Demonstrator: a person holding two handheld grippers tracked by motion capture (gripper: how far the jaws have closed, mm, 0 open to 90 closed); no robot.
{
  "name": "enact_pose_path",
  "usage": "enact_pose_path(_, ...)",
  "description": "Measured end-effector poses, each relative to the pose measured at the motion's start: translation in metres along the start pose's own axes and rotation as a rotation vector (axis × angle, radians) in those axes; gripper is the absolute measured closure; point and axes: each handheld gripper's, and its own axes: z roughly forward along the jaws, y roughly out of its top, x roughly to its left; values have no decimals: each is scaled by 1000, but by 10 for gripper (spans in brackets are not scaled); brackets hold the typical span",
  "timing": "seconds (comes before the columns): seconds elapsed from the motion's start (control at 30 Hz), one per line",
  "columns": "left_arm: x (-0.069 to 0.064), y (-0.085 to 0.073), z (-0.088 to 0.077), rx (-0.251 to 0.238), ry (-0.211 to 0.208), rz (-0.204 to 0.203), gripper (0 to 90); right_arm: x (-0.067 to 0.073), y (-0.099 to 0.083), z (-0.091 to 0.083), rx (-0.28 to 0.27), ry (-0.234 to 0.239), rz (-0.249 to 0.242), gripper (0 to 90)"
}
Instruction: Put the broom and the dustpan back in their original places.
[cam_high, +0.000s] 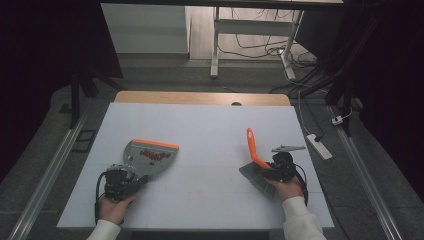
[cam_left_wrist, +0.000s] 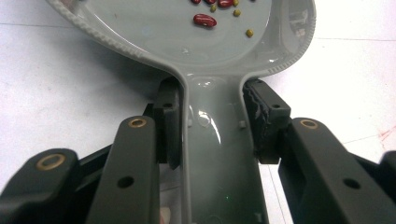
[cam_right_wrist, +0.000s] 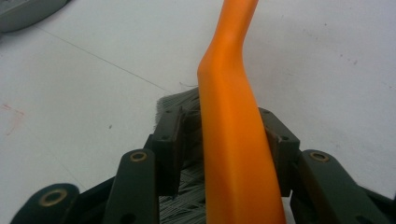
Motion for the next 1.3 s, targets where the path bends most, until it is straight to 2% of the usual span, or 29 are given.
enact_pose_path(0.1, 0, 0, -1, -1, -7, 4, 589, 0, 0, 1, 7, -10, 0, 541)
enact_pose_path(0.17, -1, -1, -2, -4, -9, 13, 524, 0, 1, 1, 14, -26, -4, 511)
enact_pose_path(0.27, -2, -1, -5, -16, -13, 19, 427, 1, 1, 2, 23, -80, -18, 457)
enact_pose_path(0.33, -2, 0, -8, -21, 5, 26, 379, 0, 1, 3, 24, -87, -15, 453)
enact_pose_path(0.57, -4, -1, -17, -37, 24, 67, 332, 0, 1, 5, 42, -129, -36, 409)
enact_pose_path(0.63, -5, 0, -20, -44, 27, 88, 328, 1, 1, 3, 25, -150, -45, 405)
enact_pose_path(0.8, -9, 2, -28, -57, 36, 170, 322, 1, 2, -2, 3, -147, -50, 409)
enact_pose_path(0.9, -10, 3, -32, -68, 27, 195, 329, 5, 2, -7, -28, -149, -67, 413)
enact_pose_path(1.17, -14, 5, -30, -48, -44, 267, 346, 15, 0, -17, -83, -112, -156, 442)
enact_pose_path(1.3, -17, 6, -26, -31, -86, 302, 352, 19, -1, -17, -84, -85, -198, 451)
